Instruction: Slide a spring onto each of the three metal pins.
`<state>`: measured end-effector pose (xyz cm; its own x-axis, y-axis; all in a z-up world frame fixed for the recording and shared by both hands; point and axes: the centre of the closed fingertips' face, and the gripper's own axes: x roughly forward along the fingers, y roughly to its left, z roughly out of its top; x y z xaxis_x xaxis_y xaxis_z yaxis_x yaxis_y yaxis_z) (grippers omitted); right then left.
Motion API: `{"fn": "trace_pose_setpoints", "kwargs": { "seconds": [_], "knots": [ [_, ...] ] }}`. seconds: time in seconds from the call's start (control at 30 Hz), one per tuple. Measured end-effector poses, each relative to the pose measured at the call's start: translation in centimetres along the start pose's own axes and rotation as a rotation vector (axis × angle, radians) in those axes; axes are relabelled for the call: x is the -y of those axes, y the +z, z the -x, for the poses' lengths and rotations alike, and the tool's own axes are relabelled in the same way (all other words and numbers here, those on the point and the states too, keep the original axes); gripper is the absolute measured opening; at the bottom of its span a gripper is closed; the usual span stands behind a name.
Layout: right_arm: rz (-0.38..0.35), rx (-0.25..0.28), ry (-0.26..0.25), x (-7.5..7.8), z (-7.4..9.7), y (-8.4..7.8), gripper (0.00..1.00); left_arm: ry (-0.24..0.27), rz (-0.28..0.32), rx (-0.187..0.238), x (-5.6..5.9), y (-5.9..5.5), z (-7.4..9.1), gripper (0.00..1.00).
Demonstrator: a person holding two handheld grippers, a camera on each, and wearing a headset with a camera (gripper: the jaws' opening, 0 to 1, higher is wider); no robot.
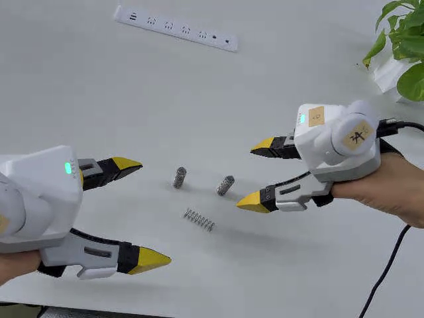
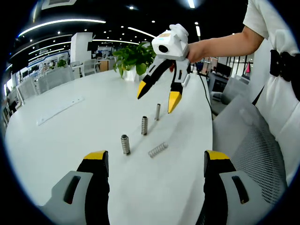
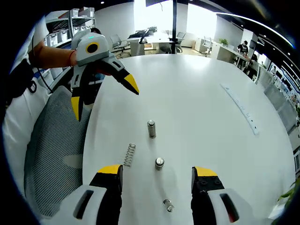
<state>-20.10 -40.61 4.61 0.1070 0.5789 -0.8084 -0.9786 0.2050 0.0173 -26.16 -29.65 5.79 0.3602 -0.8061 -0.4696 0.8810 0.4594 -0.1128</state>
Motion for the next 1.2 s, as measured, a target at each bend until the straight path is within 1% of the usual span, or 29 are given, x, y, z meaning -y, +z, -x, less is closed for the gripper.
{"fn": "trace_pose_setpoints", "kwargs": {
  "seconds": [0.23, 0.3, 0.37, 0.5, 0.6, 0.63, 0.8, 0.93, 1.0, 1.03, 1.07, 1.13, 1.2],
  "knots": [
    [-0.039, 0.092, -0.01, -0.7, 1.6, -0.7, 0.72, -0.007, -0.023, -0.019, 0.6, 0.4, 0.0, 0.8],
    [-0.055, 0.119, -0.015, -0.7, 2.1, -0.9, 0.74, -0.005, -0.035, -0.029, 0.8, 0.4, 0.0, 0.8],
    [-0.062, 0.13, -0.017, -0.8, 2.5, -1.2, 0.76, -0.008, -0.038, -0.037, 0.9, 0.4, 0.0, 0.8],
    [-0.076, 0.172, -0.018, -1.3, 3.4, -2.0, 0.82, -0.011, -0.056, -0.052, 1.3, 0.5, 0.0, 0.79],
    [-0.081, 0.205, -0.02, -1.6, 4.1, -2.7, 0.87, -0.013, -0.068, -0.067, 1.5, 0.4, -0.2, 0.78],
    [-0.094, 0.224, -0.022, -1.6, 4.4, -3.1, 0.88, -0.018, -0.072, -0.075, 1.6, 0.4, -0.3, 0.78],
    [-0.131, 0.271, -0.034, -1.9, 5.7, -4.7, 0.92, -0.032, -0.105, -0.114, 1.6, 0.2, -0.9, 0.75],
    [-0.15, 0.294, -0.047, -2.2, 6.7, -5.8, 0.94, -0.044, -0.123, -0.14, 1.5, 0.1, -1.5, 0.7],
    [-0.164, 0.305, -0.057, -2.3, 7.2, -6.5, 0.94, -0.05, -0.136, -0.161, 1.5, -0.2, -2.0, 0.67],
    [-0.17, 0.307, -0.06, -2.3, 7.3, -6.8, 0.94, -0.055, -0.141, -0.175, 1.5, -0.4, -2.2, 0.66],
    [-0.176, 0.308, -0.063, -2.3, 7.5, -7.3, 0.94, -0.058, -0.163, -0.202, 1.5, -0.7, -2.5, 0.64],
    [-0.187, 0.304, -0.068, -2.4, 7.8, -8.1, 0.95, -0.074, -0.182, -0.221, 1.5, -1.0, -3.2, 0.61],
    [-0.195, 0.304, -0.071, -2.4, 7.9, -8.7, 0.95, -0.077, -0.197, -0.243, 1.3, -1.3, -3.7, 0.56]
  ]
}}
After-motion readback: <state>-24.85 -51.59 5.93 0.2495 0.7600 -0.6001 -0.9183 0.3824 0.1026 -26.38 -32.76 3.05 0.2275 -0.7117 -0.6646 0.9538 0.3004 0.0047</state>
